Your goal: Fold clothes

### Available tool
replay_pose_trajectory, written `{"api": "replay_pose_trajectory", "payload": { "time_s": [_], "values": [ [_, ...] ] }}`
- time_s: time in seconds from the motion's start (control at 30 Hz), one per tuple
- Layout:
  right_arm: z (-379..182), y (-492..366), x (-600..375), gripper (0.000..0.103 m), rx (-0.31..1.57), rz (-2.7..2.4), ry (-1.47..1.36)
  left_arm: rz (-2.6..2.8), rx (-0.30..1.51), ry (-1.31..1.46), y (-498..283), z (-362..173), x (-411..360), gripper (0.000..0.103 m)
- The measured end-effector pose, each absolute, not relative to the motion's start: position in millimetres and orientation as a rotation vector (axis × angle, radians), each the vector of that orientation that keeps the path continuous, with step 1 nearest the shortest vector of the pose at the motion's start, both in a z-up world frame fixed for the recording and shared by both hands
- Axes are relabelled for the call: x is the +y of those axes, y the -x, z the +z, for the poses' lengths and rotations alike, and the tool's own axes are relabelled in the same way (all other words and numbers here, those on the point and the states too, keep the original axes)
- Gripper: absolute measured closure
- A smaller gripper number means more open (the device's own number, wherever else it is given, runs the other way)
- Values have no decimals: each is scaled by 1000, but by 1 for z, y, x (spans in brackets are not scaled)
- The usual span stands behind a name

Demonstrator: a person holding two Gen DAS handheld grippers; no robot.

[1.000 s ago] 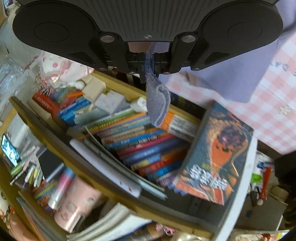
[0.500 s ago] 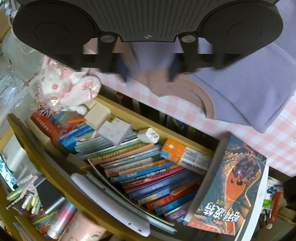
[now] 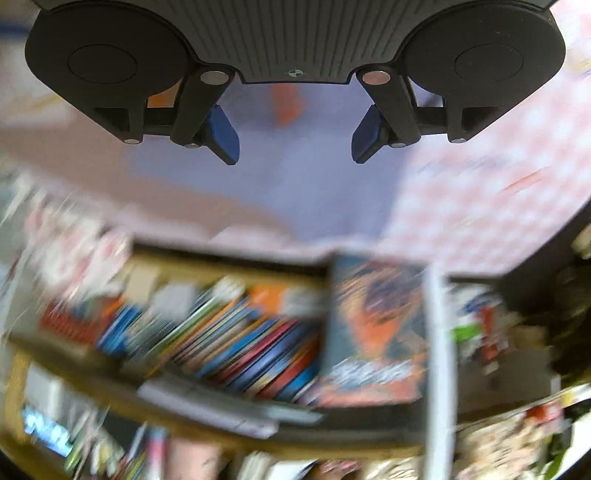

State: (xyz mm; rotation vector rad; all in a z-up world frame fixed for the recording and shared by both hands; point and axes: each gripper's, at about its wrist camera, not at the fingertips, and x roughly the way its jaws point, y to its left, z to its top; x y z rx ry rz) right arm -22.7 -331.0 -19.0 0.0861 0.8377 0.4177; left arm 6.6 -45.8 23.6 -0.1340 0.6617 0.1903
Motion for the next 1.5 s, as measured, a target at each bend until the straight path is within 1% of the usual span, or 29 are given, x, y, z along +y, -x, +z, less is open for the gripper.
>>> {"api": "replay_pose_trajectory", "payload": {
  "time_s": [0.13, 0.27, 0.37, 0.47, 0.5, 0.53, 0.57, 0.6, 0.63, 0.67, 0.7, 0.73, 0.8, 0.83, 0.87, 0.93, 1.0, 1.03, 1.07, 1.17, 1.43, 1.5],
  "values": [
    [-19, 26, -327, 0, 847, 379, -91, 275, 718, 183, 35, 6, -6, 35],
    [-19, 31, -324, 0, 867, 325, -100, 325, 742, 232, 57, -5, 18, 35],
    [-18, 39, -319, 0, 879, 272, -85, 301, 772, 219, 61, -12, 24, 38],
    [-17, 48, -315, 1, 880, 229, -64, 266, 812, 206, 61, -19, 28, 50],
    [-17, 51, -314, 1, 877, 220, -61, 254, 825, 215, 61, -22, 30, 58],
    [-16, 53, -313, 1, 875, 210, -59, 248, 830, 230, 61, -23, 31, 63],
    [-16, 55, -312, 1, 876, 199, -55, 241, 827, 234, 60, -23, 31, 65],
    [-16, 57, -311, 1, 877, 188, -51, 225, 827, 236, 59, -23, 32, 71],
    [-16, 59, -311, 1, 878, 180, -48, 208, 830, 241, 59, -23, 31, 80],
    [-17, 60, -310, 2, 880, 172, -47, 193, 832, 248, 59, -24, 31, 83],
    [-17, 61, -309, 3, 883, 165, -47, 188, 834, 261, 60, -24, 32, 94],
    [-18, 62, -309, 3, 885, 158, -46, 184, 834, 275, 61, -25, 33, 99],
    [-19, 63, -307, 9, 891, 152, -49, 182, 818, 303, 65, -25, 38, 100],
    [-20, 64, -306, 21, 895, 151, -52, 190, 809, 304, 67, -25, 40, 100],
    [-21, 64, -305, 38, 904, 150, -56, 200, 802, 307, 68, -25, 43, 100],
    [-24, 63, -303, 56, 926, 150, -63, 206, 794, 323, 70, -23, 51, 100],
    [-24, 64, -301, 65, 923, 157, -67, 212, 792, 319, 71, -21, 57, 100],
    [-24, 65, -299, 73, 921, 161, -69, 219, 790, 314, 71, -20, 60, 100],
    [-24, 66, -298, 79, 920, 164, -71, 226, 790, 312, 71, -20, 63, 100],
    [-24, 67, -292, 83, 917, 205, -71, 238, 790, 311, 71, -20, 71, 100],
    [-24, 70, -279, 84, 916, 237, -42, 228, 793, 318, 71, -26, 82, 98],
    [-24, 70, -280, 84, 918, 227, -49, 224, 794, 325, 71, -26, 83, 97]
  ]
}}
